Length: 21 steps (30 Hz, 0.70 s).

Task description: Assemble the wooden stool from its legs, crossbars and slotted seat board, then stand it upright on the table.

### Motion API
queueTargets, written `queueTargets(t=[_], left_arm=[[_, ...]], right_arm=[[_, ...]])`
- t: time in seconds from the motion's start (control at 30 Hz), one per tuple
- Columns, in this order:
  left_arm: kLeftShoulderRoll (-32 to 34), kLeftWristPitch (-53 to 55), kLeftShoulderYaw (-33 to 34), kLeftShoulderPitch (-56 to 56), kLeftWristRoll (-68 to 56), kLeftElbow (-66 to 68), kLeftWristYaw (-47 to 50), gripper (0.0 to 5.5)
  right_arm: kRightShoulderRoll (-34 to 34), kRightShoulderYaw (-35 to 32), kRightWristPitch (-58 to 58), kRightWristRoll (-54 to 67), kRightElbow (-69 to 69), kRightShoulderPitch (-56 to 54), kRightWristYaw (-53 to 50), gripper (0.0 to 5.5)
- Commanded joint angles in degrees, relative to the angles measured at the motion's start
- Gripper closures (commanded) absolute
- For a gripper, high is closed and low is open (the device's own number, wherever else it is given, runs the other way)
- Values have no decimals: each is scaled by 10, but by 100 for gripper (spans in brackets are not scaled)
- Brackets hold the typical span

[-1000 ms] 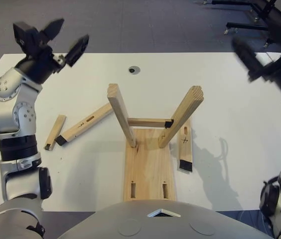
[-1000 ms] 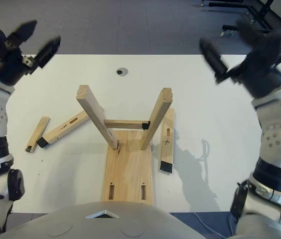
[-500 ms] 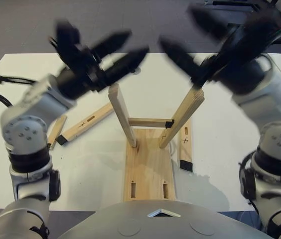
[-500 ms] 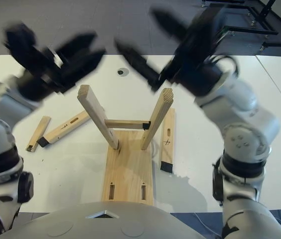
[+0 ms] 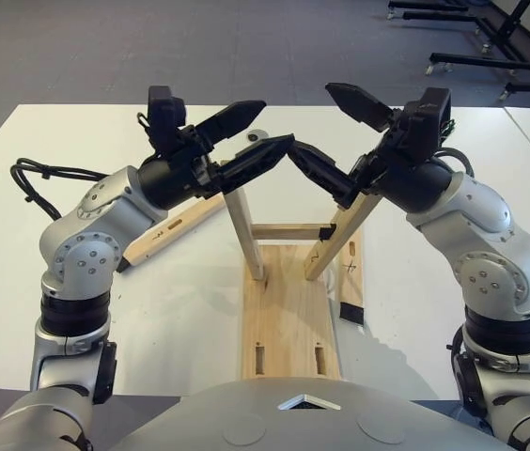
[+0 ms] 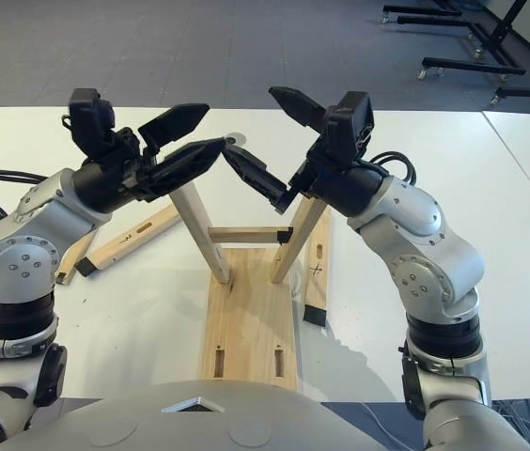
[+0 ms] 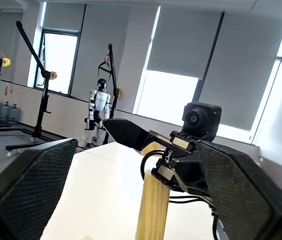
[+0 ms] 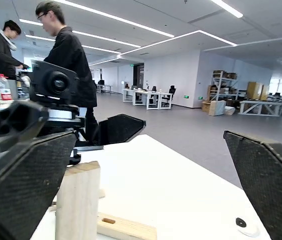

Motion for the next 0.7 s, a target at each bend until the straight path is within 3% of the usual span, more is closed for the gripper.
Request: queueTargets(t=[0.03,0.2,0.3,0.43,0.5,0.6,0.7], left_arm=[[7,20,56,-5,-76,22,-11,111],[37,10,119,-34,-95,30,-20,111],[107,24,161,6,-73,33,-81,111],[191,71,217,111,-94,24,-201,111],[197,106,231,153,-152,20,-248,111],[190,129,209,196,-163,12,-277,111],[167,148,160,184,-183,13,-249,111]], right_arm=[[-3,-69,13,79,-15,-36,-27,10],[-21,-138,6,112,2,-44,-43,10],[-38,-187,-3,108,19,-26,-46,10],[-83,-320,10,172,38,89,43,10],[-112,-354,5,120,80,193,122,10],[-153,-331,-12,18,129,333,240,10],[-181,-253,-23,-46,106,381,310,10]])
